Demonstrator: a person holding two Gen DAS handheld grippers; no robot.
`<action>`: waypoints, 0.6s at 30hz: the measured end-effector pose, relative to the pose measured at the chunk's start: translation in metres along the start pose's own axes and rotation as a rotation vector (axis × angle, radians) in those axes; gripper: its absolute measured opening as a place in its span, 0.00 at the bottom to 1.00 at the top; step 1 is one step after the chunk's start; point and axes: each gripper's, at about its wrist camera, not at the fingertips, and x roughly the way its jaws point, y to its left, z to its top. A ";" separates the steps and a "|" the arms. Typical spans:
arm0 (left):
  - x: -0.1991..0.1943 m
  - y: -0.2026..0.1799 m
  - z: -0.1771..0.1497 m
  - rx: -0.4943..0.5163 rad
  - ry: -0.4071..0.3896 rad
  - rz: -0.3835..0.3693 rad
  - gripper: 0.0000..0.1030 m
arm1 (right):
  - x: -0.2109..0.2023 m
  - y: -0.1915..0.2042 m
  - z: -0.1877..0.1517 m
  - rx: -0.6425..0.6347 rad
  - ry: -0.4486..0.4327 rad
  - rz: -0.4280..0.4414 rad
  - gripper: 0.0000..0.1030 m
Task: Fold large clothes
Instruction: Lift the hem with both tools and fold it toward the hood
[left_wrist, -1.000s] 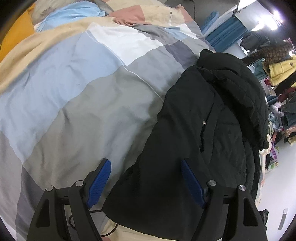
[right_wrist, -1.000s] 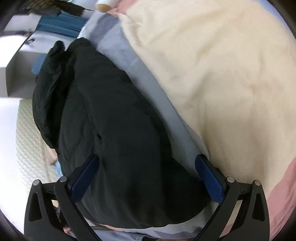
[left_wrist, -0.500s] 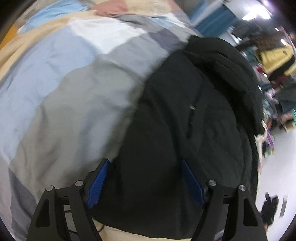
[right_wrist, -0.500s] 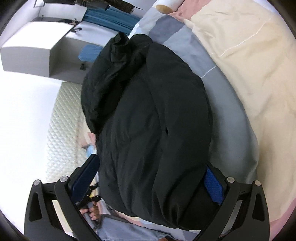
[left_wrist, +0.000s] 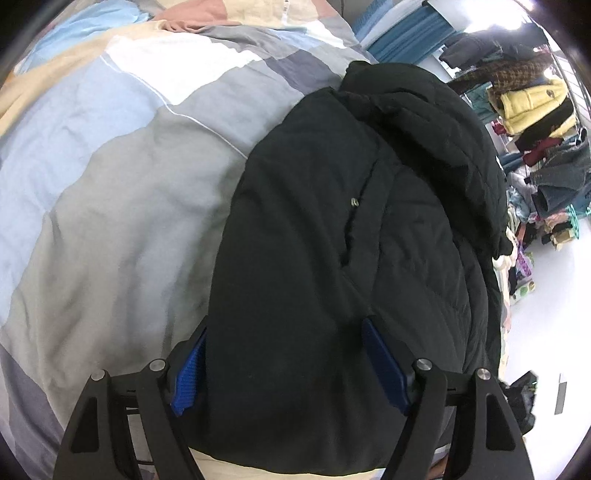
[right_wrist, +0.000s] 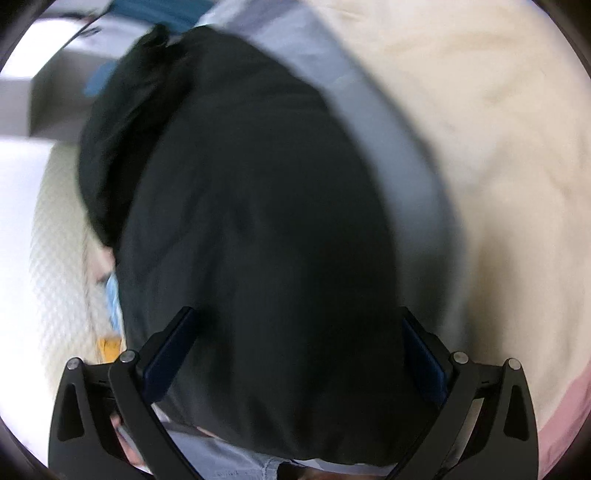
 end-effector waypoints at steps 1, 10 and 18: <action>0.001 -0.002 0.000 0.007 0.006 -0.007 0.75 | -0.001 0.010 -0.001 -0.050 -0.005 0.026 0.98; -0.003 -0.011 -0.004 0.043 0.002 -0.112 0.48 | 0.006 0.039 -0.012 -0.196 -0.015 -0.018 0.77; -0.001 -0.022 -0.004 0.069 0.015 -0.129 0.18 | 0.008 0.035 -0.010 -0.193 -0.033 -0.063 0.32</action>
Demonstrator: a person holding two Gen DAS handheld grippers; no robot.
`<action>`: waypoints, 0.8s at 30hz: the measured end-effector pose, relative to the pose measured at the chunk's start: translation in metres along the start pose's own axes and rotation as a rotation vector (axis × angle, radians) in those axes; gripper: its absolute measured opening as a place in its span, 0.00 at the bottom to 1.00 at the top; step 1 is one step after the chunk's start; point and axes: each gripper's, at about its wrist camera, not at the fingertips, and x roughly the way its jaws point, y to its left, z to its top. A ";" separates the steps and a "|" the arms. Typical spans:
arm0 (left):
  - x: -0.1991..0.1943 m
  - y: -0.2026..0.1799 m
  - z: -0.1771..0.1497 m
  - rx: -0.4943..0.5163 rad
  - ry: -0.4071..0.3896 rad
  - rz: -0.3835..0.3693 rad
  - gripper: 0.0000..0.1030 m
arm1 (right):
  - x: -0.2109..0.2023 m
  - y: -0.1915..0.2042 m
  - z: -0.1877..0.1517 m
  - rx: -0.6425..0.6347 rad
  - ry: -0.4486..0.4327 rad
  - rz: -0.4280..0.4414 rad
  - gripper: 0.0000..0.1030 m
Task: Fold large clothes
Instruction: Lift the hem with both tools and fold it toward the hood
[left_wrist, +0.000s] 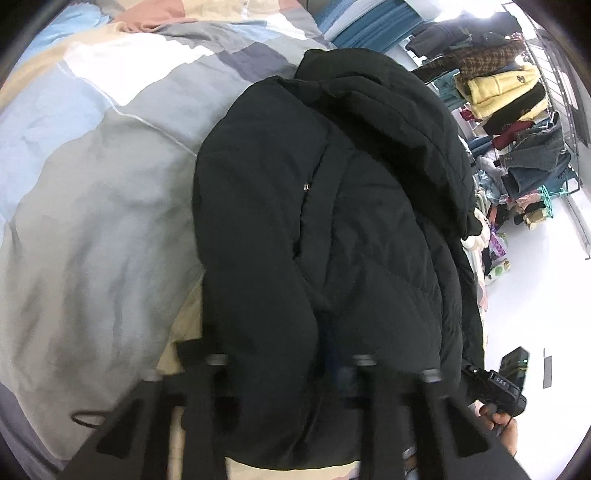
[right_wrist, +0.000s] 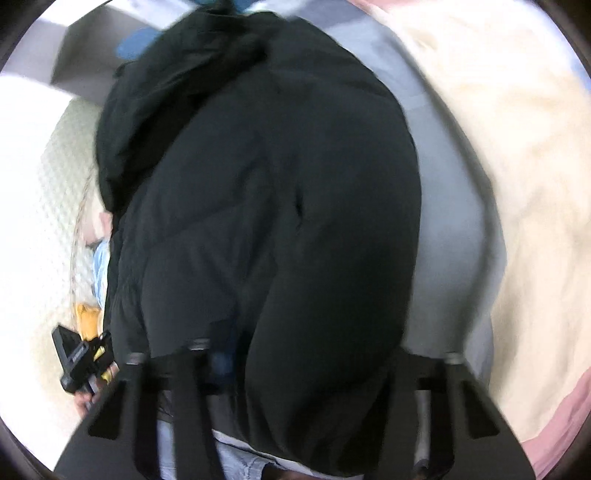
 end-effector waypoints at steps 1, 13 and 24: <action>-0.003 -0.002 0.000 0.004 -0.011 -0.007 0.12 | -0.006 0.011 0.001 -0.043 -0.024 -0.006 0.23; -0.088 -0.061 -0.007 0.083 -0.132 -0.167 0.04 | -0.106 0.043 0.005 -0.176 -0.201 0.061 0.12; -0.176 -0.073 -0.029 0.041 -0.180 -0.264 0.03 | -0.183 0.057 -0.028 -0.233 -0.275 0.200 0.11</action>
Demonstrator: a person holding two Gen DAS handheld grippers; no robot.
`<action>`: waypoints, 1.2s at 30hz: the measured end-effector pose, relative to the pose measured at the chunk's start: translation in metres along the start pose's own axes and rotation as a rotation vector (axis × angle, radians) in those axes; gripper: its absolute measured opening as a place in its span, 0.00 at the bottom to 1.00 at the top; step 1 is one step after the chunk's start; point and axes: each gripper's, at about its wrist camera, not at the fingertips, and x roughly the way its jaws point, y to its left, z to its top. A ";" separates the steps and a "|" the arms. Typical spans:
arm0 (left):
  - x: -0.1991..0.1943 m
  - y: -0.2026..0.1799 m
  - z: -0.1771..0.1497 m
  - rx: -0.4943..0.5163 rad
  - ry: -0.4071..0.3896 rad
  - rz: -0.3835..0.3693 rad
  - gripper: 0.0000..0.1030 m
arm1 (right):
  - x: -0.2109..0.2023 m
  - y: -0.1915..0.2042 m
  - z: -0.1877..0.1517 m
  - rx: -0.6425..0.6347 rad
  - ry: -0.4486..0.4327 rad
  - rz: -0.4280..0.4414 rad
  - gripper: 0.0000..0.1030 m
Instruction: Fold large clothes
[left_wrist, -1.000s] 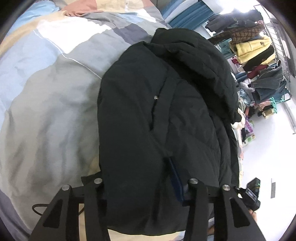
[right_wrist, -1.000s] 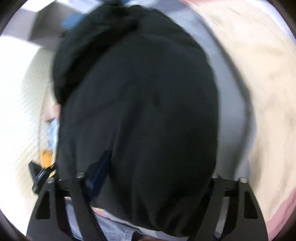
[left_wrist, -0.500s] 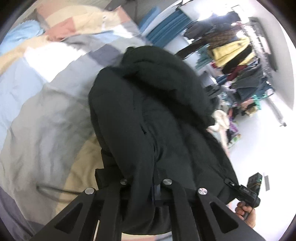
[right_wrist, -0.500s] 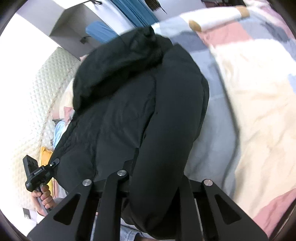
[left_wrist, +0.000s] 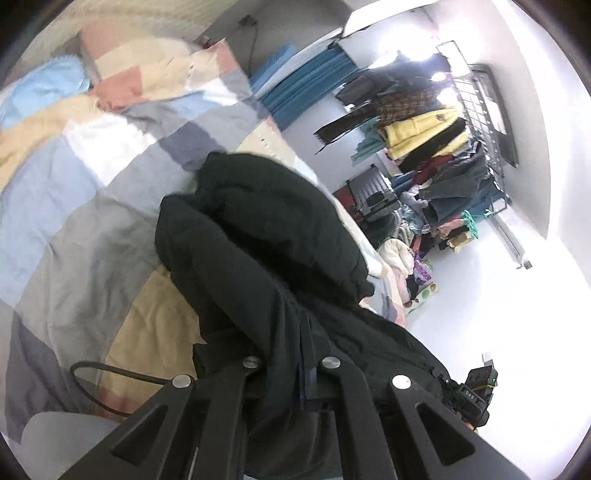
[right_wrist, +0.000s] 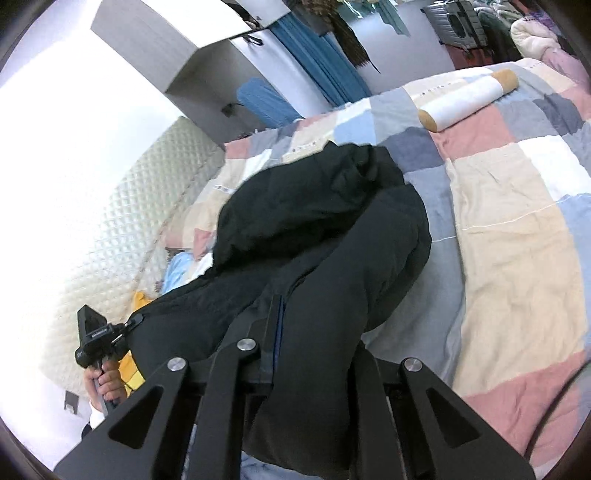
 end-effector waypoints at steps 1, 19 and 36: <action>-0.007 -0.006 -0.002 0.009 -0.005 0.000 0.03 | -0.007 0.002 -0.002 -0.003 -0.007 0.008 0.11; -0.129 -0.084 -0.011 0.100 -0.041 -0.030 0.03 | -0.125 0.059 -0.020 -0.028 -0.173 0.049 0.11; 0.016 -0.141 0.125 0.213 -0.098 0.337 0.04 | -0.012 0.036 0.136 -0.088 -0.219 -0.240 0.11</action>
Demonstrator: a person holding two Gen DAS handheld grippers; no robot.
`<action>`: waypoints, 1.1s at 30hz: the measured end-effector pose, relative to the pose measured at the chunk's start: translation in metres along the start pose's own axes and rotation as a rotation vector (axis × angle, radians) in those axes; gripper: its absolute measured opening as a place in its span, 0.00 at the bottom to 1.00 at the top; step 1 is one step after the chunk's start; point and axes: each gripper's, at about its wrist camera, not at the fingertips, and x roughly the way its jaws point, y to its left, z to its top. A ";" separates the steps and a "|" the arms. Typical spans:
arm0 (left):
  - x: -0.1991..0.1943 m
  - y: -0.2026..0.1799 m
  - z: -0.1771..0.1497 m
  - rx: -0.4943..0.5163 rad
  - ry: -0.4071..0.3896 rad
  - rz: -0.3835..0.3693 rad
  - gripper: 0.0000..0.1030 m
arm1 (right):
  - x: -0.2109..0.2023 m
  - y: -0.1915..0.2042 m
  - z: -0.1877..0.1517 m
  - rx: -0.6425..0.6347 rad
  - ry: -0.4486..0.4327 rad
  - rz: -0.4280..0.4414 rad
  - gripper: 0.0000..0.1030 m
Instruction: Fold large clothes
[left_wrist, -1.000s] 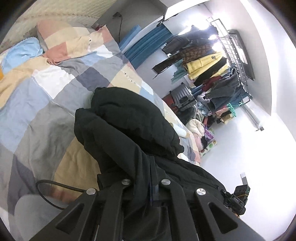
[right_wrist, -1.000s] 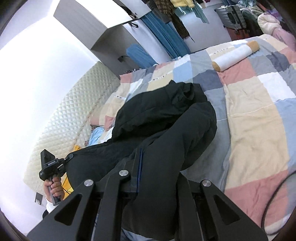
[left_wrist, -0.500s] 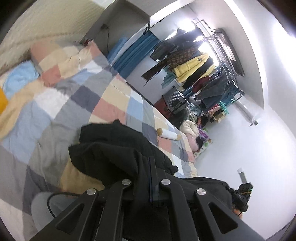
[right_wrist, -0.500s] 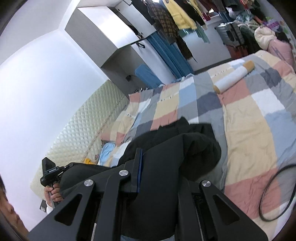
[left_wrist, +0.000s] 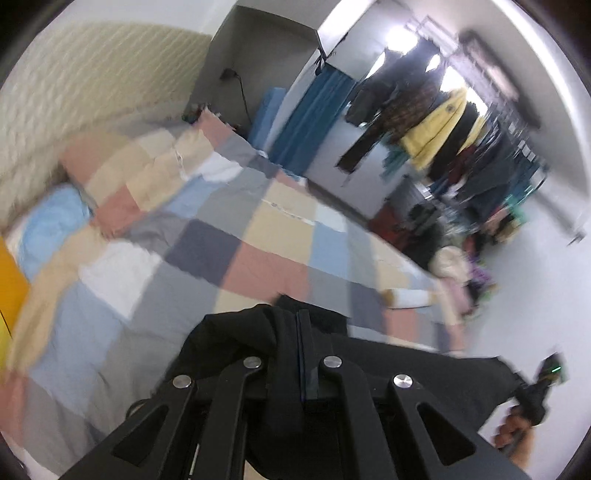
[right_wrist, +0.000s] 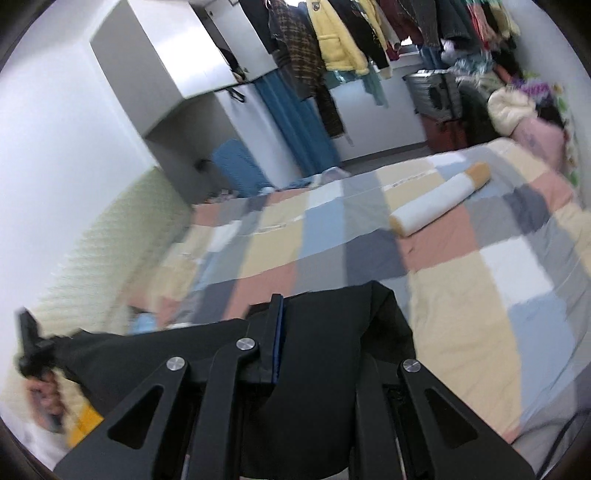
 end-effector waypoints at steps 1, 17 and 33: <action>0.011 -0.003 0.006 -0.002 0.008 0.021 0.04 | 0.008 -0.001 0.004 -0.003 0.001 -0.017 0.11; 0.237 -0.006 0.019 0.160 0.146 0.355 0.05 | 0.205 -0.043 -0.010 -0.104 0.199 -0.317 0.11; 0.257 0.018 0.017 0.042 0.298 0.251 0.09 | 0.211 -0.079 -0.043 0.065 0.247 -0.180 0.22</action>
